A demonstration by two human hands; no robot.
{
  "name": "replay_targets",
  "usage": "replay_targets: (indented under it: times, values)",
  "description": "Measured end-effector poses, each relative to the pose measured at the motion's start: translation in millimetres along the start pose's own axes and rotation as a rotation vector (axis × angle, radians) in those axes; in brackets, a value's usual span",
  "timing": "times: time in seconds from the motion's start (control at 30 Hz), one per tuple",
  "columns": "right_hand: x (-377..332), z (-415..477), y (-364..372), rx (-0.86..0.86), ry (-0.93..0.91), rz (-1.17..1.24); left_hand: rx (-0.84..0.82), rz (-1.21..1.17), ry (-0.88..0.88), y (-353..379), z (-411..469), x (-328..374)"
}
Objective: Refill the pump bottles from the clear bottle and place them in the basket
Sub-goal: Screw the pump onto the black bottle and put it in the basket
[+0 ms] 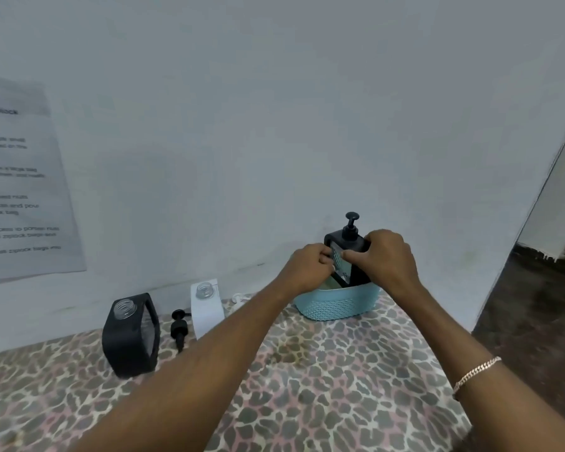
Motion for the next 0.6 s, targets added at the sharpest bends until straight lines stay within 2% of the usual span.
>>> replay_targets:
  times: [0.27,0.6]
  values:
    - [19.9,-12.3,21.8,0.102,-0.005,-0.1,-0.222,0.204,0.065,20.1,-3.9,5.9]
    - [35.6,-20.5,36.3,0.162,0.009,-0.132,-0.37,0.381,0.05,30.2,1.3,5.5]
Point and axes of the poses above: each hand's wrist, its own z-axis towards the middle knuckle, its own y-axis out of the palm, x = y × z, the point moved 5 cm from there along z, towards the middle knuckle, and after that the axes turned 8 degrees about z, right-handed, at the moved point
